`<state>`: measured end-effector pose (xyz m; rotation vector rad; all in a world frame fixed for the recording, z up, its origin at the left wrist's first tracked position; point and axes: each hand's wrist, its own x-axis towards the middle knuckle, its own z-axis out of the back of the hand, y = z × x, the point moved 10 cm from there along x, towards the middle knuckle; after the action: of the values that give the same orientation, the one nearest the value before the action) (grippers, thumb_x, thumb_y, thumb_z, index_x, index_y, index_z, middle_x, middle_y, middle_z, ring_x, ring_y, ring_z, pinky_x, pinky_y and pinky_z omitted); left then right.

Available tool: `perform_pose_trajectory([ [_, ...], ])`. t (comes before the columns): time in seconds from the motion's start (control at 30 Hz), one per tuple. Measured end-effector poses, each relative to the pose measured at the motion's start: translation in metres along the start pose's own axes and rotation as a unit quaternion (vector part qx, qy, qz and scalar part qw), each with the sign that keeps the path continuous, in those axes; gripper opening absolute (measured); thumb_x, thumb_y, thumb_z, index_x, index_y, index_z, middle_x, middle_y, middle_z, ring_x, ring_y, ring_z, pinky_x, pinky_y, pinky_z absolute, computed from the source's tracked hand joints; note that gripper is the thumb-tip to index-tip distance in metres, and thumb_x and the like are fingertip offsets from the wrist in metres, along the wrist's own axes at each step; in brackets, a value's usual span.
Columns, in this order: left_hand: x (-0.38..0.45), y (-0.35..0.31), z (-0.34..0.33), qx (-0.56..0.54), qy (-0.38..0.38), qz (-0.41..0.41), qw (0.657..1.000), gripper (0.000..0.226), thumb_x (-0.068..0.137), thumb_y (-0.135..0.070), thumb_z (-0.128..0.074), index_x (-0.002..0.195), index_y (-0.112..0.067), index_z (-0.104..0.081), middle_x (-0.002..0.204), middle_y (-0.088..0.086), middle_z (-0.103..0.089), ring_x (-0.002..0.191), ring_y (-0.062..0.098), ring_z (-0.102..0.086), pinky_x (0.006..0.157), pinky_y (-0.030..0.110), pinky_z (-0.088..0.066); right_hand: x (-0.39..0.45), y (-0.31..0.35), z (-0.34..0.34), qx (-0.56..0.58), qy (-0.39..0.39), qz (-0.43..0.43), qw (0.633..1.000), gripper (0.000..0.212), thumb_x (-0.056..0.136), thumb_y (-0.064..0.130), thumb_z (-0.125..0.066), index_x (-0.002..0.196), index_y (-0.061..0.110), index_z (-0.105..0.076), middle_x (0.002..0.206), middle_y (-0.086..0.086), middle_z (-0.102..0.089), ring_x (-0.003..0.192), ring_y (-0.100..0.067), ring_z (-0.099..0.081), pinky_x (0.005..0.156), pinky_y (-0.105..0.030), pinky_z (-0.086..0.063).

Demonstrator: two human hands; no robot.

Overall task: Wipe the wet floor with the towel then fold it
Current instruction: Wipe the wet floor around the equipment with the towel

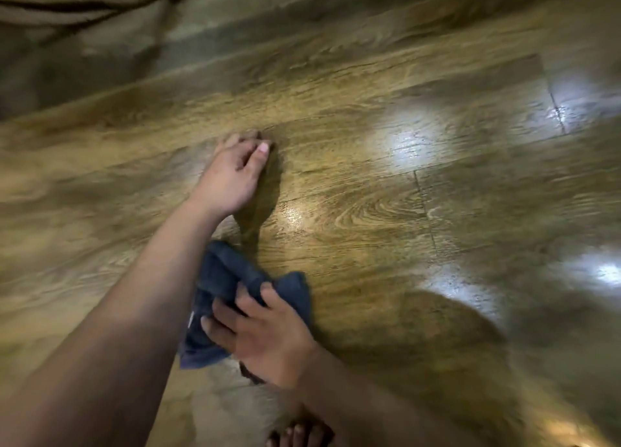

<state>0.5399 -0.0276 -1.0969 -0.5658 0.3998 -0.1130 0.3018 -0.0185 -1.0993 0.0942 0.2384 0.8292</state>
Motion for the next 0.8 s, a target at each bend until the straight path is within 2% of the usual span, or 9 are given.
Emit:
perform_pose_trajectory([
  [0.03, -0.003, 0.001, 0.001, -0.023, -0.005, -0.002, 1.000, 0.037, 0.106, -0.026, -0.042, 0.131, -0.008, -0.062, 0.141, 0.011, -0.054, 0.137, 0.024, -0.042, 0.119, 0.034, -0.025, -0.005, -0.016, 0.005, 0.007, -0.033, 0.009, 0.999, 0.051, 0.093, 0.043, -0.038, 0.142, 0.036, -0.049, 0.141, 0.011, -0.053, 0.126, -0.024, -0.053, 0.097, -0.044, -0.046],
  [0.1, -0.014, 0.004, 0.007, -0.075, -0.026, 0.001, 0.997, 0.034, 0.106, -0.025, -0.044, 0.132, -0.011, -0.061, 0.136, 0.005, -0.058, 0.129, 0.013, -0.048, 0.109, 0.017, -0.029, -0.013, -0.072, 0.017, 0.007, -0.064, -0.026, 0.998, 0.062, 0.082, 0.051, -0.060, 0.142, 0.036, -0.050, 0.139, 0.009, -0.056, 0.122, -0.025, -0.056, 0.094, -0.043, -0.046],
  [0.2, -0.033, 0.014, 0.013, -0.083, -0.054, -0.008, 0.995, 0.032, 0.105, -0.022, -0.046, 0.130, -0.008, -0.061, 0.128, -0.003, -0.059, 0.117, 0.005, -0.051, 0.096, 0.004, -0.032, -0.031, -0.193, 0.031, -0.009, -0.072, -0.168, 0.983, 0.073, 0.081, 0.047, -0.068, 0.148, 0.034, -0.043, 0.145, 0.002, -0.050, 0.119, -0.034, -0.051, 0.095, -0.049, -0.041],
  [0.33, -0.062, 0.042, 0.020, -0.038, -0.117, -0.002, 0.992, 0.030, 0.104, -0.021, -0.048, 0.125, -0.007, -0.063, 0.129, 0.002, -0.060, 0.121, 0.013, -0.051, 0.099, 0.011, -0.030, -0.086, -0.340, 0.056, -0.008, -0.110, -0.426, 0.898, 0.066, 0.085, 0.038, -0.064, 0.146, 0.026, -0.041, 0.141, -0.012, -0.045, 0.123, -0.045, -0.042, 0.097, -0.061, -0.036],
  [0.43, -0.082, 0.067, 0.019, -0.059, -0.176, 0.033, 0.982, 0.031, 0.104, -0.027, -0.046, 0.122, -0.009, -0.064, 0.120, 0.004, -0.061, 0.118, 0.018, -0.053, 0.096, 0.017, -0.033, -0.101, -0.369, 0.062, -0.026, -0.149, -0.521, 0.840, 0.056, 0.088, 0.033, -0.061, 0.139, 0.022, -0.044, 0.138, -0.017, -0.043, 0.127, -0.048, -0.038, 0.100, -0.067, -0.032],
  [0.53, -0.098, 0.074, 0.016, -0.079, -0.179, 0.058, 0.979, 0.033, 0.105, -0.030, -0.044, 0.122, -0.010, -0.063, 0.122, 0.011, -0.062, 0.118, 0.021, -0.055, 0.103, 0.027, -0.038, -0.083, -0.335, 0.059, 0.011, -0.153, -0.564, 0.811, 0.057, 0.087, 0.031, -0.062, 0.141, 0.023, -0.045, 0.140, -0.014, -0.045, 0.129, -0.047, -0.038, 0.100, -0.066, -0.030],
  [0.57, -0.100, 0.073, 0.016, -0.093, -0.181, 0.064, 0.977, 0.033, 0.105, -0.030, -0.044, 0.121, -0.010, -0.064, 0.121, 0.012, -0.063, 0.117, 0.022, -0.056, 0.104, 0.031, -0.041, -0.077, -0.313, 0.059, 0.017, -0.153, -0.560, 0.814, 0.060, 0.086, 0.032, -0.064, 0.142, 0.024, -0.045, 0.141, -0.012, -0.045, 0.128, -0.046, -0.039, 0.099, -0.064, -0.031],
  [0.67, -0.098, 0.066, 0.021, -0.133, -0.195, 0.092, 0.967, 0.034, 0.104, -0.035, -0.042, 0.114, -0.010, -0.065, 0.110, 0.011, -0.066, 0.106, 0.025, -0.060, 0.099, 0.041, -0.046, -0.051, -0.217, 0.047, 0.005, -0.129, -0.475, 0.871, 0.061, 0.087, 0.031, -0.061, 0.145, 0.029, -0.043, 0.137, -0.006, -0.050, 0.119, -0.039, -0.046, 0.093, -0.055, -0.036],
  [0.8, -0.093, 0.032, 0.035, -0.167, -0.203, 0.060, 0.963, 0.027, 0.104, -0.038, -0.041, 0.104, -0.021, -0.062, 0.096, -0.001, -0.063, 0.078, -0.001, -0.054, 0.080, 0.020, -0.043, -0.013, -0.057, 0.027, 0.072, -0.111, -0.276, 0.952, 0.049, 0.089, 0.034, -0.054, 0.138, 0.030, -0.053, 0.131, 0.001, -0.056, 0.110, -0.033, -0.055, 0.085, -0.048, -0.043],
])
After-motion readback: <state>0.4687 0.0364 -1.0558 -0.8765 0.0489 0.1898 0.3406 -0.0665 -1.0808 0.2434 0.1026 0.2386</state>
